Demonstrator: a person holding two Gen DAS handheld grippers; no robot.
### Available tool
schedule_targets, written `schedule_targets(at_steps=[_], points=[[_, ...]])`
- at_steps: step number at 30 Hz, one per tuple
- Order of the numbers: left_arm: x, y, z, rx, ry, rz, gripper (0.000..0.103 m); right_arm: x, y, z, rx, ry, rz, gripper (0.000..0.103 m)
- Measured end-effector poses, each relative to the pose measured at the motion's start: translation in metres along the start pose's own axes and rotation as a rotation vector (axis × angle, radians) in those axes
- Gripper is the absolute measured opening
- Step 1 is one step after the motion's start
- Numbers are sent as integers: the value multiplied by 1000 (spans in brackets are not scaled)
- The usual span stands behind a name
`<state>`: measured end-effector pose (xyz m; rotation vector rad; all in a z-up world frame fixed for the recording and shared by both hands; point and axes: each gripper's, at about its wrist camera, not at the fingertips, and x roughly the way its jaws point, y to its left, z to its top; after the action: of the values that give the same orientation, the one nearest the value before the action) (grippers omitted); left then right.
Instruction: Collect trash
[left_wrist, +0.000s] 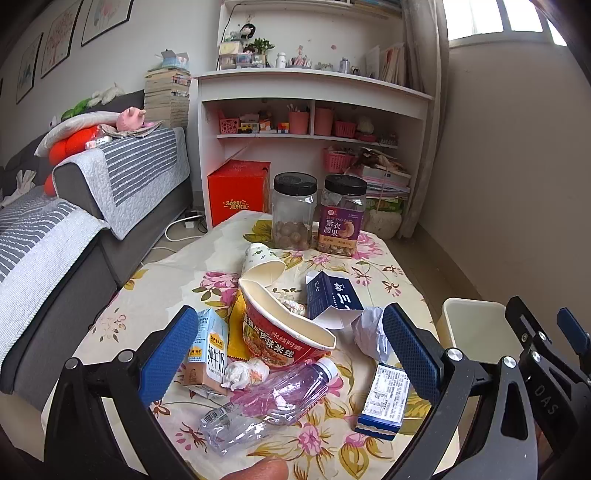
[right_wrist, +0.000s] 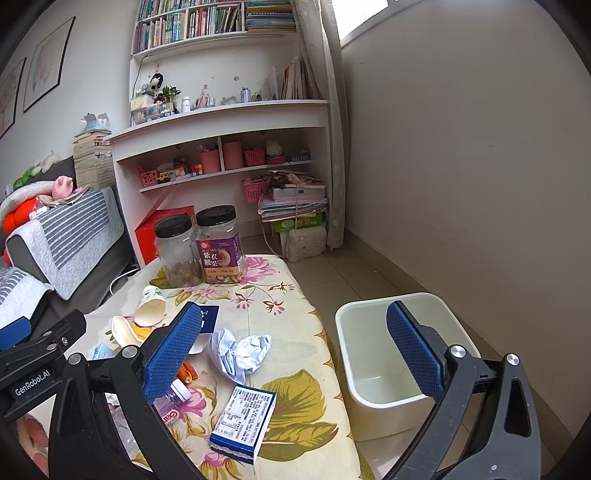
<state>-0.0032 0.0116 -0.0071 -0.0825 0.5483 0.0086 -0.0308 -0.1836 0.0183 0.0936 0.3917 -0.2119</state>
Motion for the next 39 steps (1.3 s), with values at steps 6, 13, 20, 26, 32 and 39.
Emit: schedule_targets(at_steps=[6, 13, 20, 26, 32, 39], points=[[3, 3, -3, -45, 14, -24, 97, 1, 0, -2, 11, -4, 6, 96], [0, 7, 4, -123, 24, -67, 97, 2, 0, -2, 9, 6, 6, 96], [12, 17, 15, -133, 80, -92, 97, 7, 4, 3, -28, 44, 14, 96], [32, 37, 46, -163, 96, -149, 97, 24, 12, 30, -59, 136, 26, 96], [98, 46, 57, -148, 347, -87, 97, 66, 24, 49, -87, 292, 72, 96], [159, 47, 20, -244, 638, -51, 97, 125, 20, 27, -50, 419, 80, 96]])
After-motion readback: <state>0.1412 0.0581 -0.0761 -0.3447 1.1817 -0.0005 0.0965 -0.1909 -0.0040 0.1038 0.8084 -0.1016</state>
